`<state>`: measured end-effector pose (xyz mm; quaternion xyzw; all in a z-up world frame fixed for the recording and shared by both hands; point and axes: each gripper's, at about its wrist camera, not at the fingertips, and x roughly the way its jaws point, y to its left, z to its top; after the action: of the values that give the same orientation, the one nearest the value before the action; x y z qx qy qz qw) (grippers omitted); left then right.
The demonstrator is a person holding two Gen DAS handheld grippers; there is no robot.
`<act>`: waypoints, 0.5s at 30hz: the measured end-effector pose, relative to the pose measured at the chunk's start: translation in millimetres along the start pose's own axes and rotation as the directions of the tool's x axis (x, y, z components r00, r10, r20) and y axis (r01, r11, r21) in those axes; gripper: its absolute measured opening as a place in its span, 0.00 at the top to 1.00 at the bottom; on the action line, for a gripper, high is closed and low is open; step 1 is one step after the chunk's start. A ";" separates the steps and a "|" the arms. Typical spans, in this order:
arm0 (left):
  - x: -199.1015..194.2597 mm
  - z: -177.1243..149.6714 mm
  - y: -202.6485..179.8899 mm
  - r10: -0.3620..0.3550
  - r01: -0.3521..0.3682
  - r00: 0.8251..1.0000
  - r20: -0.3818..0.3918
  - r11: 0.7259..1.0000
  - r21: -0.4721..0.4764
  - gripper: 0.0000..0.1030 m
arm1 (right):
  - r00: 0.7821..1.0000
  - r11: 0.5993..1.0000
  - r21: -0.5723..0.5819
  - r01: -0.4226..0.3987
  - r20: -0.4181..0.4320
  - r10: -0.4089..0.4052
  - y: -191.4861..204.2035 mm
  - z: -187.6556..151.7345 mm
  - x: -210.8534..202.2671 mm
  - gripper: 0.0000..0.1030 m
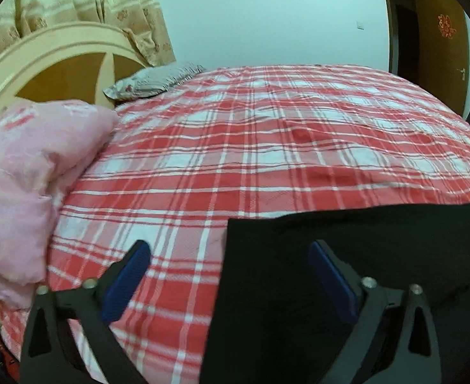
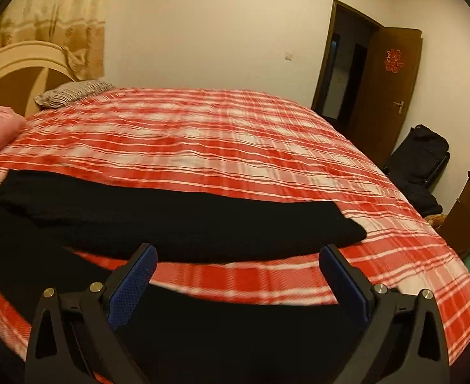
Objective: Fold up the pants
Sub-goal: 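Lower the left gripper onto the black pants edge and close it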
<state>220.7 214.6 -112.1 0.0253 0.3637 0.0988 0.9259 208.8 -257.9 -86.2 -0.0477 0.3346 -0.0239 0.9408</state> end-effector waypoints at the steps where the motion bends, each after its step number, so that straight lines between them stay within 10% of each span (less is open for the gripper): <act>1: 6.9 1.2 -0.4 -0.020 0.020 1.000 -0.019 1.000 0.002 0.12 | 1.000 1.000 0.007 0.000 -0.007 0.000 -4.3 1.7 3.2 0.02; 6: 42.5 8.9 -4.8 -0.096 0.099 0.990 -0.099 0.995 0.021 0.29 | 0.998 0.998 0.068 -0.010 -0.054 0.014 -43.3 17.6 29.4 0.20; 15: 85.5 14.5 6.8 -0.180 0.179 0.966 -0.185 0.984 -0.024 0.45 | 0.991 0.983 0.181 0.035 -0.131 -0.011 -91.4 38.6 78.0 0.22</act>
<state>290.6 238.8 -157.9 -0.0202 0.4493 0.0178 0.8930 292.4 -351.9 -95.7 0.0368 0.3908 -0.0686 0.9172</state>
